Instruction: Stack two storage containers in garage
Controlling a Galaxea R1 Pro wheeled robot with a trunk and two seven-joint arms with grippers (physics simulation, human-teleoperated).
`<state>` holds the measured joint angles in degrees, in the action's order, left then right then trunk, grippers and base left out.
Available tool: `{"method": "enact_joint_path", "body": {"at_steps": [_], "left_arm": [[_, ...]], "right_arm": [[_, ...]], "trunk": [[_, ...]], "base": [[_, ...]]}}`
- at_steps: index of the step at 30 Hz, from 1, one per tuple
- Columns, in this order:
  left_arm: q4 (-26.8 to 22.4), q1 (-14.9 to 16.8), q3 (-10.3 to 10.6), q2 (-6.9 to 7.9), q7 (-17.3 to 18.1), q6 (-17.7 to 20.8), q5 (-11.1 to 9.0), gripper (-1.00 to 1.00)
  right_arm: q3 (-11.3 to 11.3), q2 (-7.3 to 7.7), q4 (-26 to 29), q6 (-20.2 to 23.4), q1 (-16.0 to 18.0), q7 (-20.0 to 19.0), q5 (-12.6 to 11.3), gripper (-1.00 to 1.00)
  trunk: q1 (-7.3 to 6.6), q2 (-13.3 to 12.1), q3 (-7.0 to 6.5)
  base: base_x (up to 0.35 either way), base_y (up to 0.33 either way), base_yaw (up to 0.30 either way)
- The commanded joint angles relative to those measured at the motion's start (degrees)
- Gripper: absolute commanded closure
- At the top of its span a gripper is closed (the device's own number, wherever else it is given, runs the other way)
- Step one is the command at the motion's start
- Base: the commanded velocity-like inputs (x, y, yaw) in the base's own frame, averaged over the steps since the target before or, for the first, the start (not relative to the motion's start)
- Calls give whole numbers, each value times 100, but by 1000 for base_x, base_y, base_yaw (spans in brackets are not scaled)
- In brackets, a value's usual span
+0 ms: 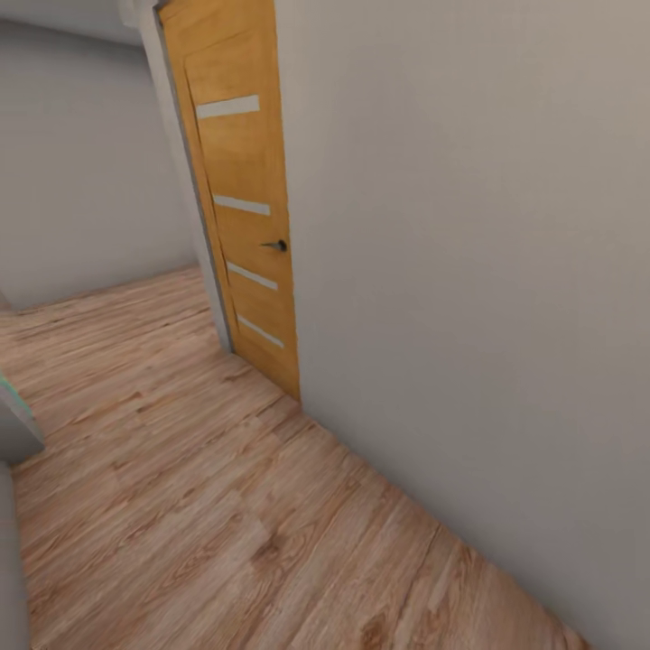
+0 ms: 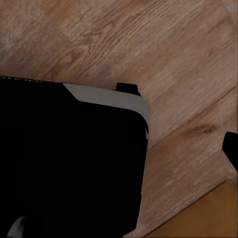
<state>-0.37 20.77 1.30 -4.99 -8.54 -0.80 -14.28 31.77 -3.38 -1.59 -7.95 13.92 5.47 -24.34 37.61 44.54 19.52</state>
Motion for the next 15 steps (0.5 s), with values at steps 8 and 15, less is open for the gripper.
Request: {"method": "enact_joint_path", "body": {"at_steps": [8,15], "left_arm": [[2,6,19,-2,-16,-8,-40,-100],[2,4,20,-2,-16,-8,-40,-100]], "right_arm": [[48,-4,-17,-32,5,6,-45,-100],[48,-4,-17,-32,5,6,-32,-100]], "trunk": [[4,4,6],[4,4,6]], "base": [[314,0,270],[306,0,269]]}}
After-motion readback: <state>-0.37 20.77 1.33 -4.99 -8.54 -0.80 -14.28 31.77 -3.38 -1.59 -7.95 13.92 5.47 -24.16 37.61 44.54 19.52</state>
